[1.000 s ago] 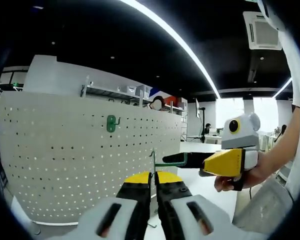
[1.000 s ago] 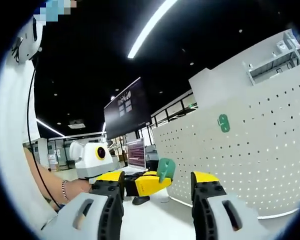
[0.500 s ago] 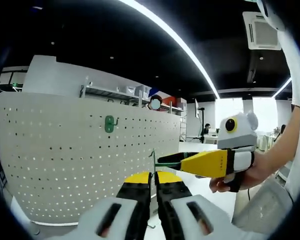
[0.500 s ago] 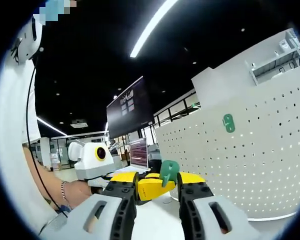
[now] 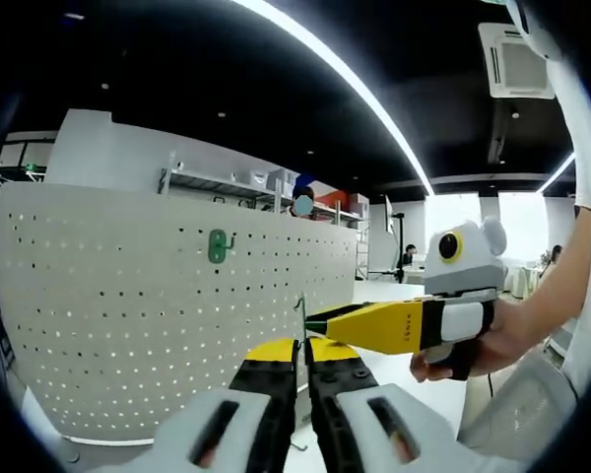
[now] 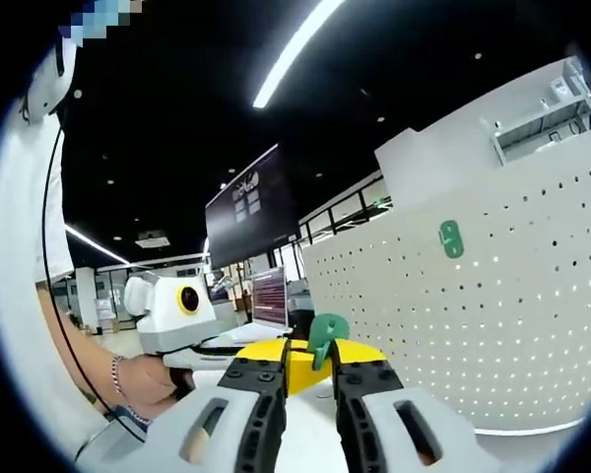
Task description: Insert the hook assembly into the mounting plate slot until the hook locks in place.
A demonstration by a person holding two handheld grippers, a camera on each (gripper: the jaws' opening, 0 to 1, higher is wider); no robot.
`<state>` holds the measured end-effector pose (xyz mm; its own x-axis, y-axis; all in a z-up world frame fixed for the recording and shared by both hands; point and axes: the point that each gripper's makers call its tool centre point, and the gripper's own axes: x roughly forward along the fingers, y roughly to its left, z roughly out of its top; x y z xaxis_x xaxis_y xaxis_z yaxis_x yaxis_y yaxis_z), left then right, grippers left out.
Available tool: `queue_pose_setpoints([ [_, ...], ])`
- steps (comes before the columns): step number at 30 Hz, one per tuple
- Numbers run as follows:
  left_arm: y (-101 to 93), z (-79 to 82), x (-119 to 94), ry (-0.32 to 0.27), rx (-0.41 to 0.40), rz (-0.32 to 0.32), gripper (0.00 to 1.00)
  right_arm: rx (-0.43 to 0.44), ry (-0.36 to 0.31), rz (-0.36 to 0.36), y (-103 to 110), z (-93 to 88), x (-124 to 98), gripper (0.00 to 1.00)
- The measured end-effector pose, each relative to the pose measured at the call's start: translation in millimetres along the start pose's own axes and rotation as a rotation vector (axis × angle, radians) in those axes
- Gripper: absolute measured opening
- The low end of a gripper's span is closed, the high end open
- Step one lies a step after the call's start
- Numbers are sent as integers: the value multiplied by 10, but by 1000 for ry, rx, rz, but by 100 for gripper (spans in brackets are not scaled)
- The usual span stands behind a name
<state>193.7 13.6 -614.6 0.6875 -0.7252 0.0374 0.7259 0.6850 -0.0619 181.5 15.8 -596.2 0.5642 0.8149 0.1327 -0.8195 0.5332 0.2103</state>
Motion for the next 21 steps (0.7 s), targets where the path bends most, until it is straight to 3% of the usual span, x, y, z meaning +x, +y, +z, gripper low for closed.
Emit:
queue_pose_setpoints([
  [11, 11, 4, 2, 1, 7, 36, 2, -16, 20, -69, -85, 0, 25, 3],
  [21, 18, 34, -5, 3, 38, 73, 2, -5, 41, -96, -85, 21, 44, 1],
])
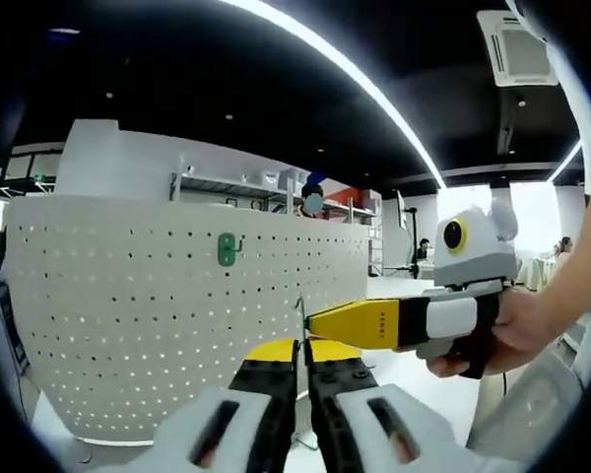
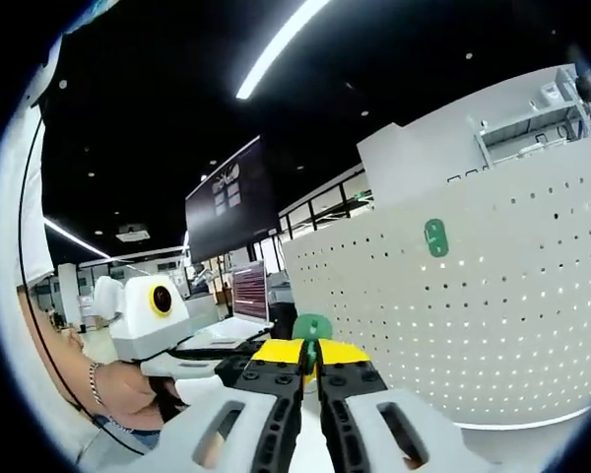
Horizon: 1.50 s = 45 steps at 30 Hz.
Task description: Insert the hook assembly into the mounting plate slot until the hook locks in place.
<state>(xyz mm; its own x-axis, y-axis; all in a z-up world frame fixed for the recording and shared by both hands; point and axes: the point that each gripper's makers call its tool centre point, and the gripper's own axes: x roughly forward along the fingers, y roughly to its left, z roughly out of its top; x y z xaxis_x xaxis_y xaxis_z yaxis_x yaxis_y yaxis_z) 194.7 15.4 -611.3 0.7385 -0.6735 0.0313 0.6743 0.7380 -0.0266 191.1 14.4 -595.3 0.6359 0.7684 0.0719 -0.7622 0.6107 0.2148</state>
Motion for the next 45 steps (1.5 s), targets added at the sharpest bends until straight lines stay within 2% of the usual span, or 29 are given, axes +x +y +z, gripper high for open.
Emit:
queue_pose_setpoints([
  [6, 17, -24, -11, 7, -1, 8, 2, -15, 35, -11, 9, -28, 14, 1],
  [11, 19, -14, -5, 2, -4, 9, 2, 30, 21, -25, -6, -18, 7, 1],
  [19, 1, -29, -1, 8, -11, 0, 2, 21, 27, -28, -13, -37, -15, 0],
  [24, -11, -47, 6, 24, 34, -6, 5, 19, 32, -26, -10, -45, -17, 0],
  [27, -15, -93, 21, 59, 90, -7, 16, 13, 36, -26, -12, -47, -12, 0],
  [31, -43, -102, 47, 63, 79, -12, 42, 14, 34, -22, -1, -38, -10, 0],
  [36, -38, -226, 73, 115, 47, -13, 61, 5, 41, -11, 24, -59, -2, 0],
  [40, -1, -276, 70, 125, 33, 12, 80, 1, 42, -8, 27, -60, -3, 0],
  [43, 30, -306, 79, 130, 17, 24, 90, -1, 41, -8, 25, -61, -5, 0],
  [45, 23, -318, 73, 138, 17, 23, 93, 0, 41, -8, 28, -63, -4, 0],
])
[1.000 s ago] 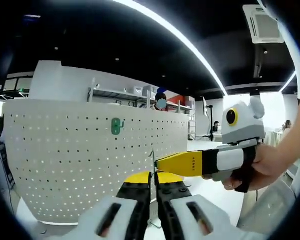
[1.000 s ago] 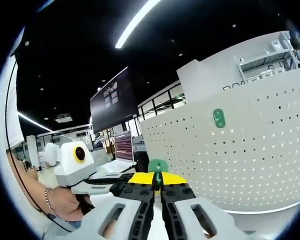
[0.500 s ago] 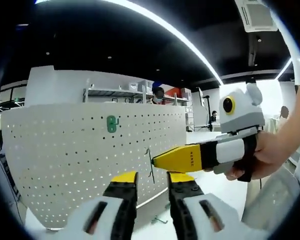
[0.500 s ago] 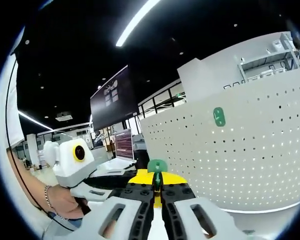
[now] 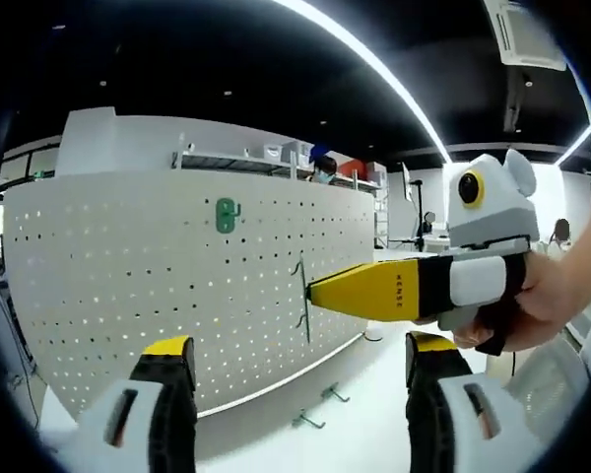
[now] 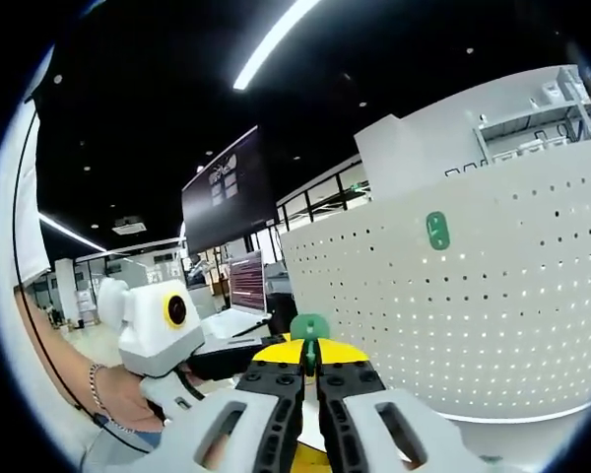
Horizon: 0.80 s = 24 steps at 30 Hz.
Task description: Insert the hook assembly into the mounting plate slot until the hook locks in place.
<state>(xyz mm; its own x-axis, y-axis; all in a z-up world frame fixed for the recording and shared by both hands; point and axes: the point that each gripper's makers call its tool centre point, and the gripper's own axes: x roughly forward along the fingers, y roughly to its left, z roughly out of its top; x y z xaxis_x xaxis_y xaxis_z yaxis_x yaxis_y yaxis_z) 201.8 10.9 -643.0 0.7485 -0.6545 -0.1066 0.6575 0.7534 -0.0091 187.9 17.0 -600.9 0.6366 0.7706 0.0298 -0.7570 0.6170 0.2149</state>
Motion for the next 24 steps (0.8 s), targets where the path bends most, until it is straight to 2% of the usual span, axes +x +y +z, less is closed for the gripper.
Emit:
queue_pose_setpoints([
  [5, -2, -29, -3, 11, -1, 3, 94, -6, 3, 2, 15, -3, 6, 0],
  [8, -4, -49, -4, 18, -2, 0, 93, -75, 23, -6, 26, 11, 11, 0],
  [10, -5, -53, -7, 21, 3, 1, 92, -124, 23, -46, -33, 62, -9, 0],
  [14, -18, -56, -4, 23, 14, -3, 92, -217, 37, -184, -274, 131, -94, 0],
  [15, -19, -64, -2, 25, 18, -2, 92, -266, 55, -275, -429, 154, -167, 0],
  [16, -19, -70, -2, 27, 18, -2, 92, -278, 60, -294, -463, 159, -185, 0],
  [19, -21, -90, -5, 30, 12, -4, 91, -302, 71, -413, -697, 199, -316, 0],
  [21, -28, -101, -6, 32, 10, -7, 90, -259, 75, -426, -777, 184, -337, 0],
  [24, -34, -97, -6, 30, 13, -9, 90, -265, 75, -428, -791, 190, -342, 0],
])
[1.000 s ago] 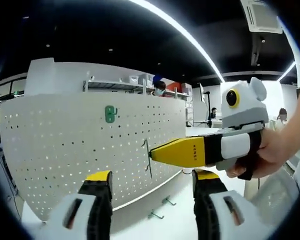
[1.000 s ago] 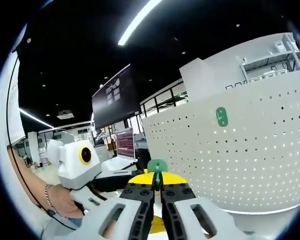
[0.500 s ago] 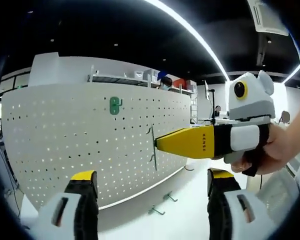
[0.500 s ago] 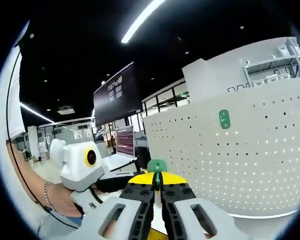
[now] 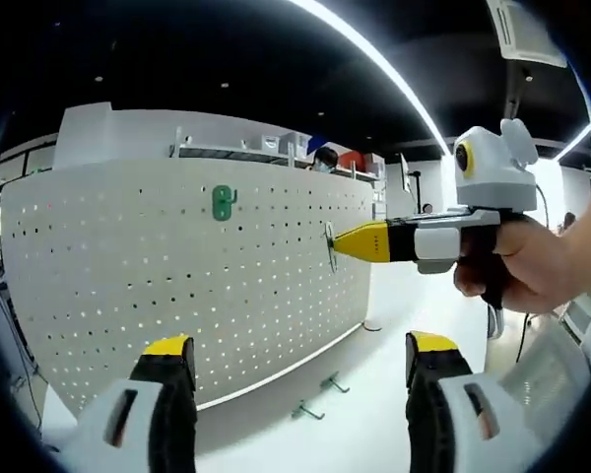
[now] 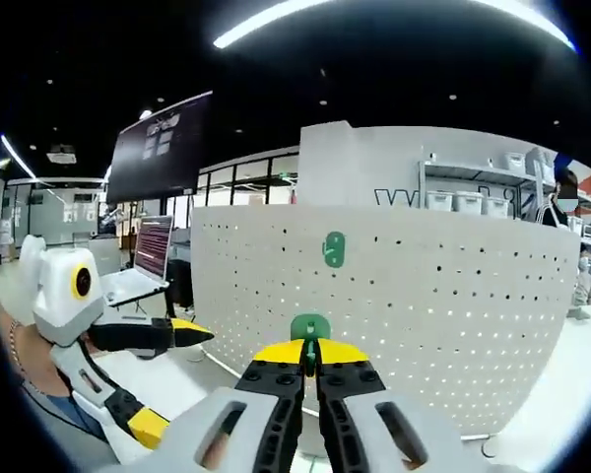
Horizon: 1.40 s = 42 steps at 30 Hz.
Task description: Insert the hook assembly into the mounting plate slot until the hook locks in place.
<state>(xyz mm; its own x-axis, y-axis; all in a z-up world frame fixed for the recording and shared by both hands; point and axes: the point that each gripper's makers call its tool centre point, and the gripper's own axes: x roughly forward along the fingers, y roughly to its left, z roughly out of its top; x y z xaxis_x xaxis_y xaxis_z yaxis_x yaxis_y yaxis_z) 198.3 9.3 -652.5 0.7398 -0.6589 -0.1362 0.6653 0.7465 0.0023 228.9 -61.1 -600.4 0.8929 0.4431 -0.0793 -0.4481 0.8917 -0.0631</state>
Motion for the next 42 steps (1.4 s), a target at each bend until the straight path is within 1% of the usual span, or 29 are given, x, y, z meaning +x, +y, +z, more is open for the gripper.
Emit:
queue_pose_setpoints([
  [6, 8, -46, -9, 12, -2, -3, 90, 5, -3, -2, -7, 21, 41, 0],
  [13, 8, -92, -42, 16, -7, -1, 90, 15, -2, -18, -93, 42, 135, 0],
  [25, 16, -275, -101, 47, -18, 2, 88, 28, -9, -35, -223, 120, 316, 0],
  [34, 32, -438, -166, 77, -37, 9, 88, 30, -32, -57, -364, 257, 456, 0],
  [42, 19, -577, -222, 106, -37, 10, 87, 39, -55, -75, -507, 394, 580, 0],
])
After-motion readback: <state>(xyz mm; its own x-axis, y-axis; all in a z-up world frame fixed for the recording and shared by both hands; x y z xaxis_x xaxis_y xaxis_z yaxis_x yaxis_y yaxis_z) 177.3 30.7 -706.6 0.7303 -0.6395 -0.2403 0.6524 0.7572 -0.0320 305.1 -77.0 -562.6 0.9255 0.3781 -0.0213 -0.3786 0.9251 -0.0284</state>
